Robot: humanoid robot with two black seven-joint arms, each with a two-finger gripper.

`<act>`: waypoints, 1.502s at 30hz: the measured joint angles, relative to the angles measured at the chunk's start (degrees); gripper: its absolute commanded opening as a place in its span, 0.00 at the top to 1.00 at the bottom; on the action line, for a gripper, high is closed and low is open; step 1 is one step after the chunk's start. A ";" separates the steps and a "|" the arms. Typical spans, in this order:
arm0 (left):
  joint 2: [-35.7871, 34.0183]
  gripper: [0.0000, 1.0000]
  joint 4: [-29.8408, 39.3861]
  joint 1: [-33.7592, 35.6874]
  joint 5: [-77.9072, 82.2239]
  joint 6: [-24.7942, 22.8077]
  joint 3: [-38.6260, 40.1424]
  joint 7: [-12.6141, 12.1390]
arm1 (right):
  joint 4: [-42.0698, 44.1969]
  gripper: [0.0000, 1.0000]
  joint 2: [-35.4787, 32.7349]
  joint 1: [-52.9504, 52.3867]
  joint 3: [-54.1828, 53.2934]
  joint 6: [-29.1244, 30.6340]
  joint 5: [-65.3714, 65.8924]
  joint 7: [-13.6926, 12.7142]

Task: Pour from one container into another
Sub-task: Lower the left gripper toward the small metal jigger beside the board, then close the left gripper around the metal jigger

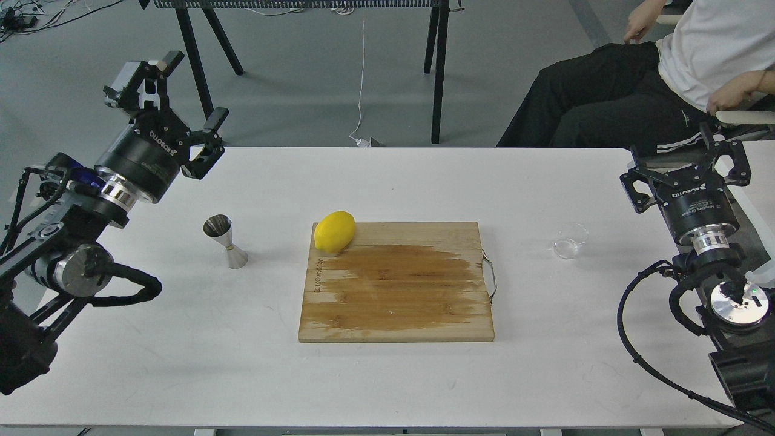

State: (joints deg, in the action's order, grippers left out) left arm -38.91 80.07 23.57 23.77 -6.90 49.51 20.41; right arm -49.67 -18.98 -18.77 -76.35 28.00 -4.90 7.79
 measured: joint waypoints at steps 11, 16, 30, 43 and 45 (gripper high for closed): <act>-10.84 0.11 10.63 -14.69 29.81 9.21 -0.67 7.34 | -0.22 0.00 0.00 2.97 -1.10 0.00 -0.01 0.13; -11.20 0.12 9.33 -18.74 54.33 21.79 -3.36 5.96 | -0.21 0.00 0.00 3.20 -1.35 0.00 -0.01 0.13; 0.38 0.23 -20.97 -17.73 84.14 34.89 -11.90 -0.25 | -0.07 0.00 0.06 3.70 -1.22 0.00 0.09 0.13; 13.46 0.28 -41.99 -6.25 87.32 34.92 -16.42 -0.07 | 0.18 0.00 -0.01 3.74 -1.24 0.00 0.15 0.12; 14.16 0.28 -42.99 -5.05 87.32 34.92 -17.51 -0.27 | 0.19 0.00 -0.01 3.74 -1.25 0.00 0.15 0.12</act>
State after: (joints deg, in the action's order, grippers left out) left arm -24.75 37.08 18.52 111.10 28.02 32.00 20.14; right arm -49.48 -18.98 -15.03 -77.60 28.00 -4.75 7.91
